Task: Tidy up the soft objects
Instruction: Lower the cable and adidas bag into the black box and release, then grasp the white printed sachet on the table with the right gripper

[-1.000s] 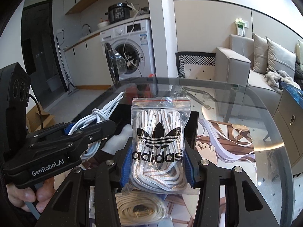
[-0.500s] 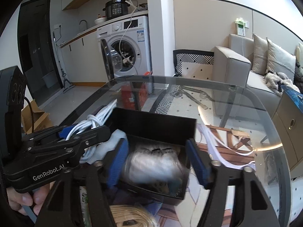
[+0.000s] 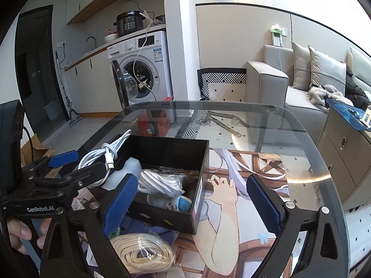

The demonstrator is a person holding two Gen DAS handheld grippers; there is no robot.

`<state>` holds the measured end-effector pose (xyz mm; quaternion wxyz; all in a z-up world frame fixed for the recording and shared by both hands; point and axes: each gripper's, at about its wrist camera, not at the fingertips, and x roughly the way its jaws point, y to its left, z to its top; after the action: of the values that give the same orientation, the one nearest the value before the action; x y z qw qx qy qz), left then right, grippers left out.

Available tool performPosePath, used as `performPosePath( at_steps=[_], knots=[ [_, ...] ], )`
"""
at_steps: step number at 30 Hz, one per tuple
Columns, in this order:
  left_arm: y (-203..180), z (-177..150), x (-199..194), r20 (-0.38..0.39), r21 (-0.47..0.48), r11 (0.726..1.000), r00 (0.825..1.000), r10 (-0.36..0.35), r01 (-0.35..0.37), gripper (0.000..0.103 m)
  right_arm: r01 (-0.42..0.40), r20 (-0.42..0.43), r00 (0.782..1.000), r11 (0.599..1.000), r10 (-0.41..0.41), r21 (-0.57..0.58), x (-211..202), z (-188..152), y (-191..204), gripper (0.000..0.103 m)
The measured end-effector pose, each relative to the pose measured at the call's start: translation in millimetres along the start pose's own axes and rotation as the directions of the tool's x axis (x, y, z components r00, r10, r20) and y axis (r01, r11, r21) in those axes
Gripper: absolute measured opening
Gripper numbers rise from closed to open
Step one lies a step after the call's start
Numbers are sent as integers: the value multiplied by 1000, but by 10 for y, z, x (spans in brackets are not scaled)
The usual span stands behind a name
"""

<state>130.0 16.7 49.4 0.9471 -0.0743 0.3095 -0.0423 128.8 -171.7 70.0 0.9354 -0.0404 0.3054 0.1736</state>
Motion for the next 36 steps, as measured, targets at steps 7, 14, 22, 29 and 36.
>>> performPosePath(
  at_steps=[7,14,22,29,36],
  knots=[
    [15,-138,-162,4,36,999,999,37,-38,103,-22,-2,1000,999,22,-36,-99,-122,88,101],
    [84,-259,-342,15,41,996,997,74,-75,103,-43,-19,999,997,42,-61,-235,-309,150,102],
    [187,-391,-456,1,28,997,998,70,-70,103,-58,-71,996,995,52,-86,-313,-550,218,102],
    [187,-414,-602,25,34,997,997,73,-74,103,-64,-74,996,992,56,-105,-409,-673,236,102],
    [137,-304,-810,74,45,997,995,62,-65,103,-57,-65,997,993,51,-105,-519,-668,202,102]
  ],
)
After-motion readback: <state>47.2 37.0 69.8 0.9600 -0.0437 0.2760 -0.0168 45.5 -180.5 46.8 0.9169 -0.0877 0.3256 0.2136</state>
